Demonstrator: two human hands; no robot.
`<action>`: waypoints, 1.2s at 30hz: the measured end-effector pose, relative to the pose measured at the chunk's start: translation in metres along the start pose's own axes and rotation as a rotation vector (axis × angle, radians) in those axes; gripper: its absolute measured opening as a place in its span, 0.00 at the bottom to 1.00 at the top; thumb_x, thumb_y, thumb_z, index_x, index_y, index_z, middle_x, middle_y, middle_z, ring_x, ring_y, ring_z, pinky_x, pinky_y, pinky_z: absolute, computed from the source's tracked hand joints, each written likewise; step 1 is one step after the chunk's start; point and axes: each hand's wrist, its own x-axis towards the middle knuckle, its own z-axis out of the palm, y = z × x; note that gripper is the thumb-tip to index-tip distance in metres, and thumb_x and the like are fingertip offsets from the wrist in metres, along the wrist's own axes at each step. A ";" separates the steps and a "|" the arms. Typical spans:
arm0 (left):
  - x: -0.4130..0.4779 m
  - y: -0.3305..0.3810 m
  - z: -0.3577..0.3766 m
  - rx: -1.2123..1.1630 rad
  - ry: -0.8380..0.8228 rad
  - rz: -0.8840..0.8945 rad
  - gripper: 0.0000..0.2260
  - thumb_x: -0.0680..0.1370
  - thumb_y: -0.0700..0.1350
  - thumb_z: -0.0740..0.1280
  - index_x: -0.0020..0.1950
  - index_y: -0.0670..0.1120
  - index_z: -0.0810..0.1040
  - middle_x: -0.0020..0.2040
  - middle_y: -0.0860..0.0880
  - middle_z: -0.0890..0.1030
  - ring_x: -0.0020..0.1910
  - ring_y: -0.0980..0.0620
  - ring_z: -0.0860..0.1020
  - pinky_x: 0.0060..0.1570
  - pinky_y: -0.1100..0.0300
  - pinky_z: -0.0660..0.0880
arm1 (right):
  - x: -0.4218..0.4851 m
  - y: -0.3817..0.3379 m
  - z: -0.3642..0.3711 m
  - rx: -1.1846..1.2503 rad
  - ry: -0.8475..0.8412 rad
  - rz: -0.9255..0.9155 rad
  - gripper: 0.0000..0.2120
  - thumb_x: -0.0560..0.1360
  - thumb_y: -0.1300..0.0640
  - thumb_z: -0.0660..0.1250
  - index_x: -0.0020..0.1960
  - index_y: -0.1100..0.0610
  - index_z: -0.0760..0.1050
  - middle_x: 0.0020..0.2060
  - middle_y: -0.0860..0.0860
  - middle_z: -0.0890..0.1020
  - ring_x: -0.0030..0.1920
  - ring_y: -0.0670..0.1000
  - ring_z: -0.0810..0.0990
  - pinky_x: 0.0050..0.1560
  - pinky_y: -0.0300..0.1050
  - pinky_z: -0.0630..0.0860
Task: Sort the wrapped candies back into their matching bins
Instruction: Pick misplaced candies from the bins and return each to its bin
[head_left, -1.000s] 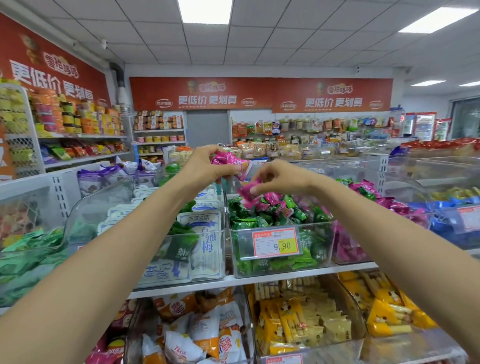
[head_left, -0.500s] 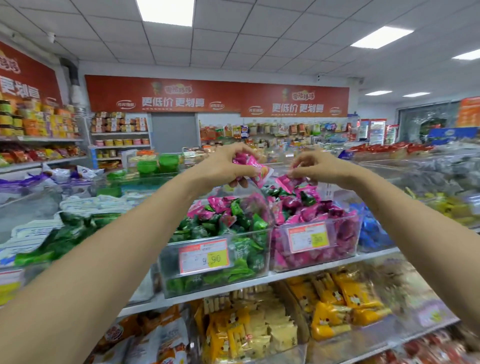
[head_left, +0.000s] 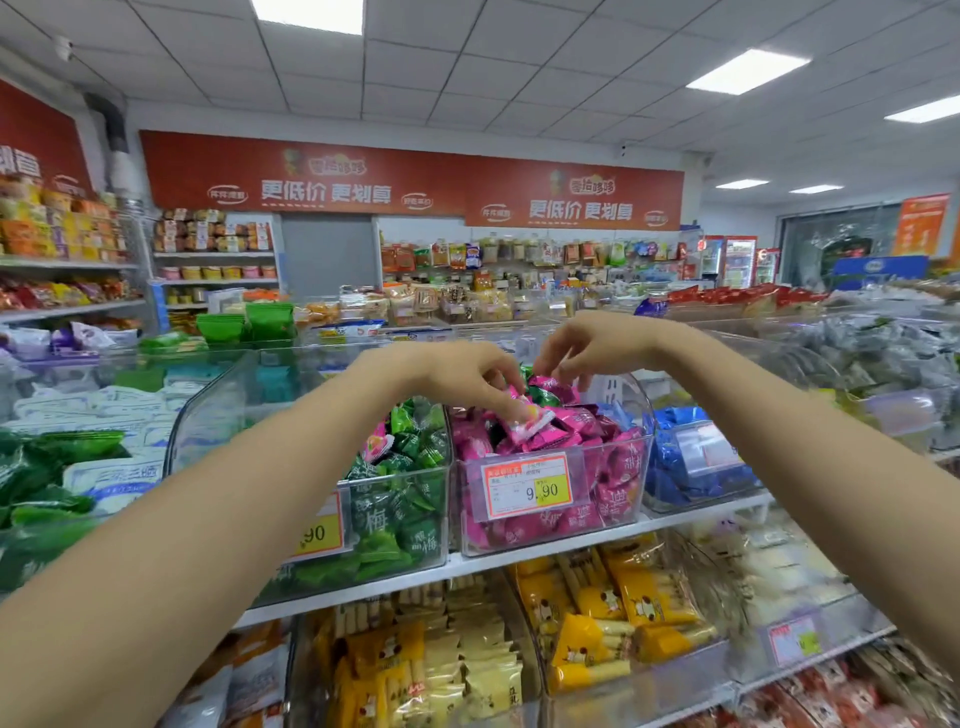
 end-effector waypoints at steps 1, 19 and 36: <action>-0.003 -0.002 -0.001 -0.025 0.039 -0.004 0.19 0.77 0.57 0.67 0.64 0.49 0.75 0.54 0.48 0.81 0.51 0.46 0.79 0.52 0.52 0.75 | 0.004 -0.001 0.005 -0.023 -0.020 0.007 0.11 0.76 0.66 0.66 0.57 0.58 0.80 0.47 0.52 0.85 0.42 0.49 0.84 0.42 0.39 0.80; -0.017 -0.012 -0.003 -0.505 0.526 0.002 0.06 0.78 0.45 0.69 0.48 0.42 0.80 0.46 0.41 0.84 0.32 0.59 0.80 0.34 0.69 0.76 | 0.001 -0.033 0.012 0.516 0.317 -0.167 0.19 0.79 0.50 0.64 0.50 0.67 0.77 0.38 0.58 0.83 0.38 0.52 0.82 0.39 0.40 0.80; -0.027 -0.034 -0.005 -0.690 0.611 -0.045 0.15 0.77 0.43 0.70 0.63 0.44 0.75 0.44 0.42 0.82 0.40 0.50 0.81 0.43 0.61 0.82 | 0.031 -0.008 0.027 0.146 -0.051 -0.046 0.06 0.74 0.58 0.72 0.48 0.59 0.84 0.33 0.44 0.84 0.33 0.42 0.78 0.37 0.34 0.74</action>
